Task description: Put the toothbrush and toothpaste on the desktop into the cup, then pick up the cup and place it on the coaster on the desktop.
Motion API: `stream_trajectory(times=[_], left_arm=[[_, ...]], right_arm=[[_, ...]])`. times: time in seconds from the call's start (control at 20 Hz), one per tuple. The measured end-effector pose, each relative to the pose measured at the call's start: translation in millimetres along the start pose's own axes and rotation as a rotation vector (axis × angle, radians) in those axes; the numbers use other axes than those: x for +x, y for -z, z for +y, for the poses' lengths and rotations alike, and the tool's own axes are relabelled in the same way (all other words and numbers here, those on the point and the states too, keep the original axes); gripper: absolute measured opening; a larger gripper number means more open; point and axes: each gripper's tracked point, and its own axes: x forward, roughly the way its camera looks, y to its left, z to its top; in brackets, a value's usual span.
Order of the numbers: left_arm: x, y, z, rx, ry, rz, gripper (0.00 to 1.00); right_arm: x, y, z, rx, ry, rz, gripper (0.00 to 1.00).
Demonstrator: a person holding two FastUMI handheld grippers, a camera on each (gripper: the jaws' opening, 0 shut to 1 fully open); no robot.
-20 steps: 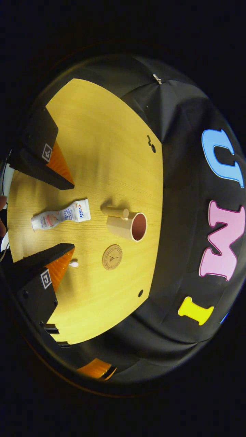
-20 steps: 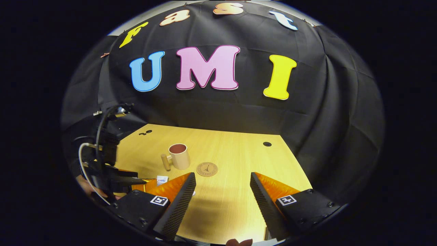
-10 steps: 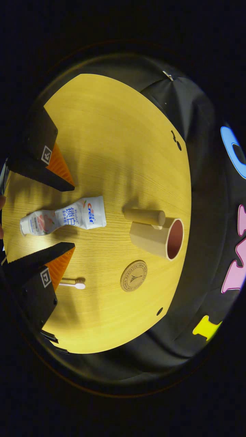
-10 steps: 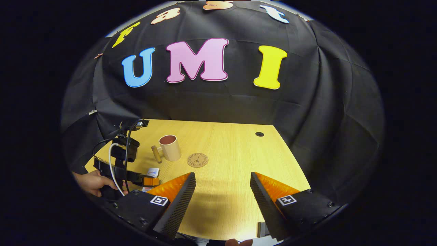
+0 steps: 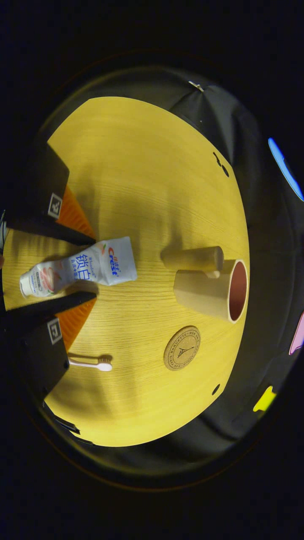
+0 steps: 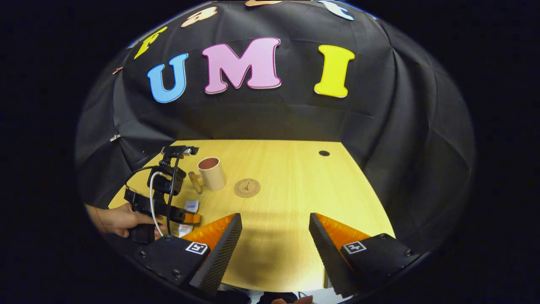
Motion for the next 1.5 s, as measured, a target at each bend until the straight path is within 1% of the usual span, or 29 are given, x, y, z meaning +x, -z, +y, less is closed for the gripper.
stream_trajectory(times=[0.05,0.15,0.25,0.3,0.35,0.45,0.55,0.65,0.9,1.05,1.25,1.4,1.5], left_arm=[[1,0,1,-0.003,0.002,0.006,0.55],[-1,2,5,0.005,0.016,0.02,0.41],[-2,4,4,0.059,0.048,0.034,0.32],[-3,4,5,0.092,0.063,0.039,0.3],[-3,3,5,0.114,0.077,0.043,0.27],[-4,3,6,0.148,0.114,0.037,0.23],[-9,9,12,0.138,0.145,0.049,0.2],[-18,13,22,0.112,0.176,0.044,0.2],[-49,16,52,0.104,0.231,-0.011,0.19],[-69,20,72,0.089,0.253,-0.038,0.19],[-85,23,95,0.073,0.256,-0.068,0.19],[-91,26,111,0.061,0.244,-0.077,0.19],[-93,30,115,0.043,0.245,-0.074,0.19]], right_arm=[[3,5,9,0.01,-0.009,0.019,0.99],[10,13,25,0.029,-0.029,0.058,0.98],[20,24,42,0.036,-0.055,0.103,0.98],[28,35,53,0.037,-0.072,0.14,0.98],[32,45,64,0.045,-0.085,0.187,0.98],[46,66,83,0.082,-0.102,0.268,0.98],[63,81,95,0.12,-0.101,0.331,0.93],[75,94,105,0.13,-0.08,0.378,0.88],[94,115,116,0.069,-0.013,0.441,0.87],[106,126,124,0.042,0.008,0.483,0.87],[121,137,125,0.056,0.058,0.542,0.85],[125,142,126,0.056,0.074,0.595,0.84],[124,150,125,0.039,0.084,0.646,0.8]])
